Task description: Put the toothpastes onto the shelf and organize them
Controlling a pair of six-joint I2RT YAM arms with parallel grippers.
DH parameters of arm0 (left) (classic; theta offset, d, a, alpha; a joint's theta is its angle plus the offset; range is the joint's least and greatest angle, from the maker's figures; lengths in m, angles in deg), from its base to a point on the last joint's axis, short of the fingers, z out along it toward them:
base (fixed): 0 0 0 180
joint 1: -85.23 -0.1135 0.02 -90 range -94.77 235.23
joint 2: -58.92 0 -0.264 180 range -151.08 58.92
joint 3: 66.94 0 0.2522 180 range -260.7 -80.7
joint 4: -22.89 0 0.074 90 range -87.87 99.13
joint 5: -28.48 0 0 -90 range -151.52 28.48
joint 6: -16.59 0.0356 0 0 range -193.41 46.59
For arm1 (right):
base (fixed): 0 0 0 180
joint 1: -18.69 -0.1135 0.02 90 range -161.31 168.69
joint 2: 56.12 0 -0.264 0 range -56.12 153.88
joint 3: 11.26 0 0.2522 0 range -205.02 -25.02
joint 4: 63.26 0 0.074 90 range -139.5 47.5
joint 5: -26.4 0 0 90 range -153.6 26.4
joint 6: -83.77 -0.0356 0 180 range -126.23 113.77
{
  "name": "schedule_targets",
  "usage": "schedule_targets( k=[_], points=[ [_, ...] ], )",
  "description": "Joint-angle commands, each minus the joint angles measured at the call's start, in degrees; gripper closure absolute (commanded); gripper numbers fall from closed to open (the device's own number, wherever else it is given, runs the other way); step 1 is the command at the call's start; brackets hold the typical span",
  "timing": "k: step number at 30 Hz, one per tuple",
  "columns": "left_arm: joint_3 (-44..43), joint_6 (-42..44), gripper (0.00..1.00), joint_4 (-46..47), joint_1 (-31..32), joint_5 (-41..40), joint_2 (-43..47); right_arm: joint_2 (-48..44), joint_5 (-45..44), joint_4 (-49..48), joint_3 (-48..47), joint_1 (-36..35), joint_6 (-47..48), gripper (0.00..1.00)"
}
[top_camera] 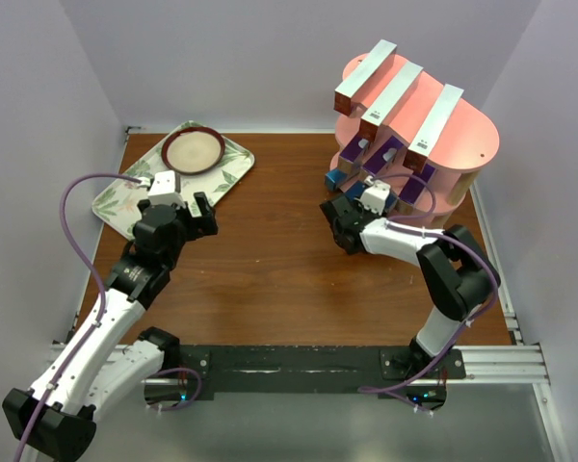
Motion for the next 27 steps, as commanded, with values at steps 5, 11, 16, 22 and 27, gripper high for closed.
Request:
schedule_targets(
  k=[5,11,16,22,27],
  points=[
    [0.75,-0.10,0.00,2.38,-0.79,1.20,-0.03,0.99,-3.16,-1.67,-3.16,1.04,1.07,0.41],
    [0.75,-0.19,0.00,2.55,-1.15,1.91,-0.03,-2.52,0.70,-2.63,-2.20,0.77,3.96,0.25],
    [0.84,-0.19,0.00,2.82,-1.76,2.96,0.32,-7.43,1.94,-3.78,-0.09,-2.82,8.27,0.14],
    [0.92,-0.19,0.00,3.08,-2.55,4.19,0.67,-11.92,3.26,-0.80,0.97,-8.27,9.24,0.04],
    [0.92,0.07,0.00,3.17,-2.90,5.07,1.02,-15.35,8.78,1.84,2.11,-11.44,10.91,0.01]
  ],
)
